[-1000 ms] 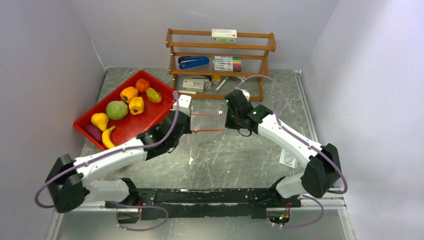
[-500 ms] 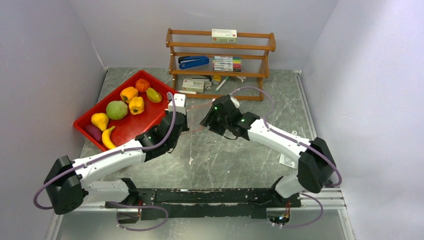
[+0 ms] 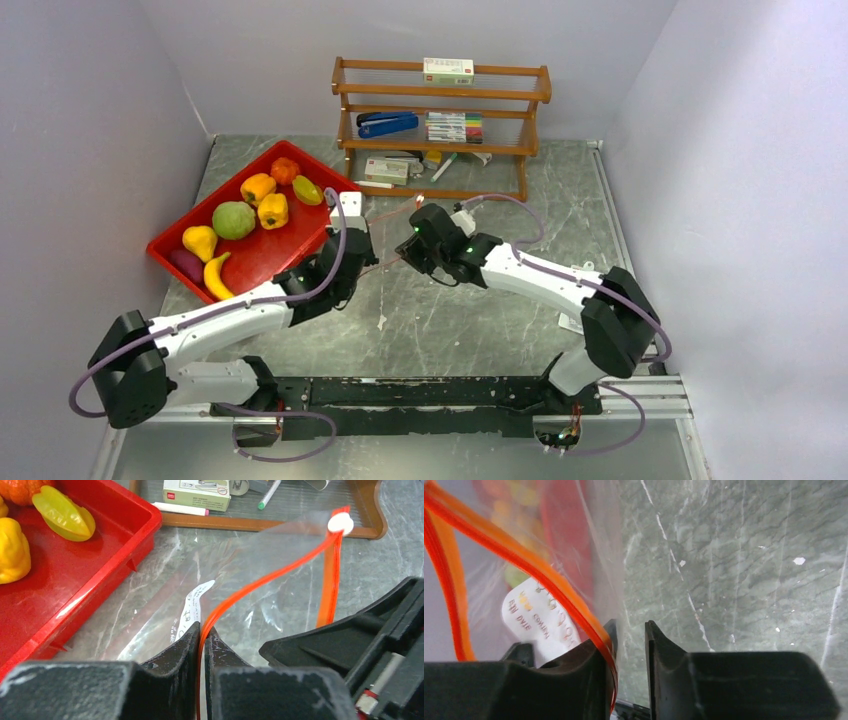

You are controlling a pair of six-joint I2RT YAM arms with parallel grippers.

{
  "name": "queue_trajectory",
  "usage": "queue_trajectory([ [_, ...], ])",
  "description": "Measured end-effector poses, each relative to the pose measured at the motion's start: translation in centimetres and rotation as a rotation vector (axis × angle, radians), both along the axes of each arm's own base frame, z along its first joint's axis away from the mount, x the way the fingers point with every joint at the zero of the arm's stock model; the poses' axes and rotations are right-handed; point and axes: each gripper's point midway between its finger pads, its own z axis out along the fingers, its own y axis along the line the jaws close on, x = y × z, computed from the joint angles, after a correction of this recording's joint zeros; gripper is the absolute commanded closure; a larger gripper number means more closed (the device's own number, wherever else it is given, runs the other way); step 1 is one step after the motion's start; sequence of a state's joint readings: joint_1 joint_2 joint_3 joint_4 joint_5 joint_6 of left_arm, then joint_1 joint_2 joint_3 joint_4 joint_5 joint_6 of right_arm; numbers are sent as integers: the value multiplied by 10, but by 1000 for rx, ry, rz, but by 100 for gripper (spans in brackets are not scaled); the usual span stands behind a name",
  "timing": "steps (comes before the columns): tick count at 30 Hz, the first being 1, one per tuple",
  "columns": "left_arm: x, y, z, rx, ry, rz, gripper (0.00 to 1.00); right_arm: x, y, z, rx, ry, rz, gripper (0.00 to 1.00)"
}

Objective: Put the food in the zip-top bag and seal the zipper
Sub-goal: Open the zipper of the food storage bag.

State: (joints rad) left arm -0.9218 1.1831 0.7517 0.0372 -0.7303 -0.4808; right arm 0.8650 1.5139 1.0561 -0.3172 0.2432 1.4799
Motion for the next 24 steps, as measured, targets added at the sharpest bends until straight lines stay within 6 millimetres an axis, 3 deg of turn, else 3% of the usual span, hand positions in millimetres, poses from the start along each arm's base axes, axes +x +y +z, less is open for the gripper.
queue_trajectory([
  [3,-1,5,0,-12,-3,22,93,2,0,-13,-28,1,4,100],
  [6,1,16,8,-24,-19,61,93,1,-11,-23,-100,-12,18,100],
  [11,13,51,22,-72,-31,143,93,-5,-40,-23,-206,-76,62,100],
  [15,10,50,20,-101,-2,109,91,-8,-47,-8,-213,-150,103,100],
  [20,6,41,13,-95,38,35,57,-6,-51,2,-287,-207,188,100],
  [24,1,32,5,-44,89,-46,47,5,-42,22,-345,-248,268,100],
])
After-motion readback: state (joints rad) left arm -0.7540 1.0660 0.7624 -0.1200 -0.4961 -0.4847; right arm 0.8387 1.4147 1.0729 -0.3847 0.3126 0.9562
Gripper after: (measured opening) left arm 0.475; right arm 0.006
